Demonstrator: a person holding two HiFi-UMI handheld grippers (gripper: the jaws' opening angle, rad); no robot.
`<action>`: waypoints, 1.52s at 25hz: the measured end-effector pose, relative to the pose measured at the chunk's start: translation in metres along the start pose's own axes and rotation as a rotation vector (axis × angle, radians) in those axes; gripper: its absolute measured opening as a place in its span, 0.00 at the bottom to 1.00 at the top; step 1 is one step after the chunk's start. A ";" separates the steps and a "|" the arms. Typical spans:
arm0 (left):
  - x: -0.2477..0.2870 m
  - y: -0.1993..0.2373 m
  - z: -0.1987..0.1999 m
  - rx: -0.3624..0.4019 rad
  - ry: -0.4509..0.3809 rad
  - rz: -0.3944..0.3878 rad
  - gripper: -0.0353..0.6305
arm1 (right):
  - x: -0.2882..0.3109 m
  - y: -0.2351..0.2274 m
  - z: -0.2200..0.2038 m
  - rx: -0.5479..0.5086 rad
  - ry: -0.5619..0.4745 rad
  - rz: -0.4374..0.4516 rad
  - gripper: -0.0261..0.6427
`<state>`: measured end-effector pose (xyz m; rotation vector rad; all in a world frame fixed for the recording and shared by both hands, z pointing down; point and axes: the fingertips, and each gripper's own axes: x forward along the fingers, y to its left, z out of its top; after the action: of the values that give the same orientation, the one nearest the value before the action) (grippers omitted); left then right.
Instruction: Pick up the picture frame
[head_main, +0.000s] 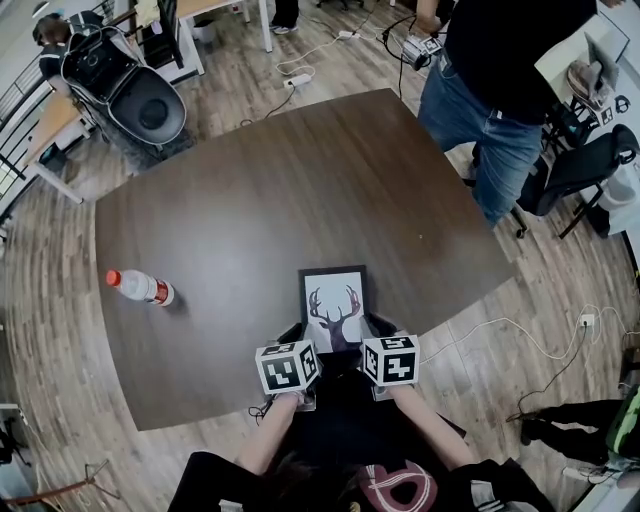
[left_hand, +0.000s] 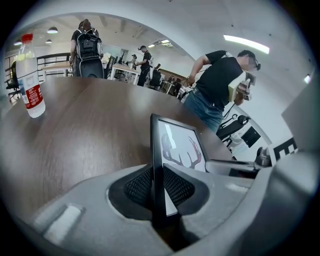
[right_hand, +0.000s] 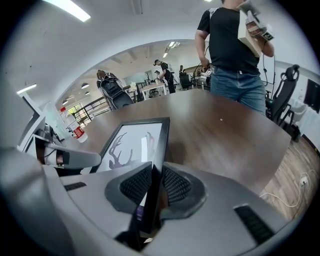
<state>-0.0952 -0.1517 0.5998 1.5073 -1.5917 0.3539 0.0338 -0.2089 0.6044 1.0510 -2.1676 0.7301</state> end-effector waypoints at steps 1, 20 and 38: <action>-0.001 0.000 0.002 0.001 -0.005 0.000 0.17 | -0.001 0.001 0.002 0.003 -0.003 0.002 0.15; -0.029 -0.004 0.041 0.012 -0.132 -0.026 0.17 | -0.022 0.017 0.043 -0.033 -0.126 -0.001 0.15; -0.051 -0.021 0.078 0.030 -0.250 -0.066 0.17 | -0.046 0.021 0.089 -0.118 -0.254 -0.025 0.15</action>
<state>-0.1141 -0.1796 0.5100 1.6743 -1.7308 0.1564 0.0142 -0.2382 0.5079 1.1588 -2.3744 0.4714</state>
